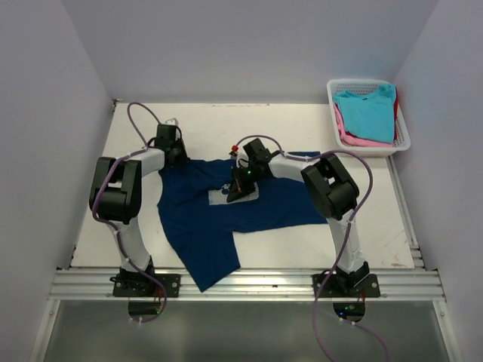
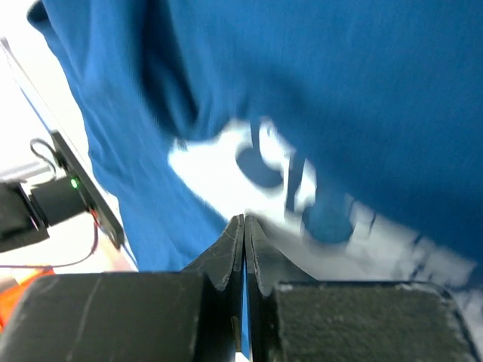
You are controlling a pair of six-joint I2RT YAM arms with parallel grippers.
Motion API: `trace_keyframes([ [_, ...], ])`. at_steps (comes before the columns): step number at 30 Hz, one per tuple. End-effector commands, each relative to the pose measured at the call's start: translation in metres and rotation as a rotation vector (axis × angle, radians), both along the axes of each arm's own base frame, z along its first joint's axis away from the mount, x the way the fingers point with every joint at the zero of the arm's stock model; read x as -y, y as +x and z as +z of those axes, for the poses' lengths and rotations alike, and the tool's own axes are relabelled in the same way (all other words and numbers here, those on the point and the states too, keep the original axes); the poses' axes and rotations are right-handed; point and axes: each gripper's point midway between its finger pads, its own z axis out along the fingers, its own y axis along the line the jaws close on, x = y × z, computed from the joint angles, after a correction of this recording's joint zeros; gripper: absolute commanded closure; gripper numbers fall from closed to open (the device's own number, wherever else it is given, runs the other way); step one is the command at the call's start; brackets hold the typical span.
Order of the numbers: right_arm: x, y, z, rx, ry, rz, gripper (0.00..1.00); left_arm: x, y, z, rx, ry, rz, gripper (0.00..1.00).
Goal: Fold and stack the t-shirts
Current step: Fold the tshirt
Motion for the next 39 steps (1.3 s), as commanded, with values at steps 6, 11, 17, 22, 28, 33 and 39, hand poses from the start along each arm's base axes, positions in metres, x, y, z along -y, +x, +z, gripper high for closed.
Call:
trace_keyframes([
  [6,0.001,-0.019,0.073,0.103,0.092,0.077,1.00,-0.019,-0.005,-0.022,-0.056,0.036,0.050,1.00],
  [11,-0.035,0.028,0.079,0.135,0.141,0.020,1.00,-0.017,-0.004,-0.024,-0.057,0.023,0.048,1.00],
  [17,-0.097,0.059,0.050,0.092,0.147,0.007,1.00,-0.016,-0.005,-0.025,-0.056,0.016,0.050,1.00],
  [22,-0.137,0.059,0.043,0.081,0.174,0.020,1.00,-0.012,-0.007,-0.024,-0.055,-0.003,0.039,1.00],
  [28,-0.152,0.062,0.022,0.055,0.194,-0.019,1.00,-0.011,-0.010,-0.025,-0.058,-0.013,0.034,1.00],
  [33,-0.150,0.056,0.002,0.034,0.165,-0.024,1.00,-0.012,-0.010,-0.024,-0.056,-0.011,0.036,1.00],
  [39,-0.121,0.010,-0.002,0.063,0.039,0.066,1.00,-0.015,-0.007,-0.022,-0.051,-0.010,0.040,1.00],
])
